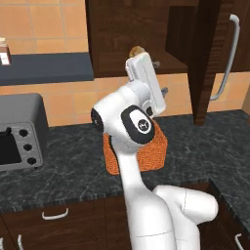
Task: Open the cabinet, pick up the bread from the cabinet and place it in the basket. Then move the basket to the dining counter.
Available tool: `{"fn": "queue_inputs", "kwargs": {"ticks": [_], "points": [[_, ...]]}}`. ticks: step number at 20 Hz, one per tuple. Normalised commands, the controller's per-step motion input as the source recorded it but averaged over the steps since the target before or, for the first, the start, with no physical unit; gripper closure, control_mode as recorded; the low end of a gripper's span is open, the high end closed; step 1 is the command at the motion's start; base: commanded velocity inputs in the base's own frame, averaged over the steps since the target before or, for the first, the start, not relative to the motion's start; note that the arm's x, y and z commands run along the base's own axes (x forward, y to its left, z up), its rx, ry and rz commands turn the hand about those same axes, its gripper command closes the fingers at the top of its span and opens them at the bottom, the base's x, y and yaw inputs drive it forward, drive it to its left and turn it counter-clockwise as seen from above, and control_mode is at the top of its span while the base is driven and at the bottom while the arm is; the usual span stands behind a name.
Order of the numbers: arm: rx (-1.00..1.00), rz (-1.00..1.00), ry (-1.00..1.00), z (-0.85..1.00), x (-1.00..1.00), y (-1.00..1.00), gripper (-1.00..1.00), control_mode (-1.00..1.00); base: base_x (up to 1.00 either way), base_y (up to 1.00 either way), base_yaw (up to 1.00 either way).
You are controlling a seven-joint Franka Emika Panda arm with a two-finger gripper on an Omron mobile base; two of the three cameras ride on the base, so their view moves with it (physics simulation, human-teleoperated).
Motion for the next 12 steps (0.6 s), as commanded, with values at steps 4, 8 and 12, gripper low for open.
{"fn": "queue_inputs", "kwargs": {"ticks": [4,8,12], "points": [[0.48,-0.48,-0.23,-0.01,0.00,-0.31,-1.00,-1.00,0.00,0.00,0.00],[0.48,-0.36,-0.33,-0.46,0.37,-0.24,-1.00,-1.00,0.00,0.00,0.00],[0.36,-0.32,-0.38,-0.82,0.64,-0.19,-1.00,-1.00,0.00,0.00,0.00]]}}
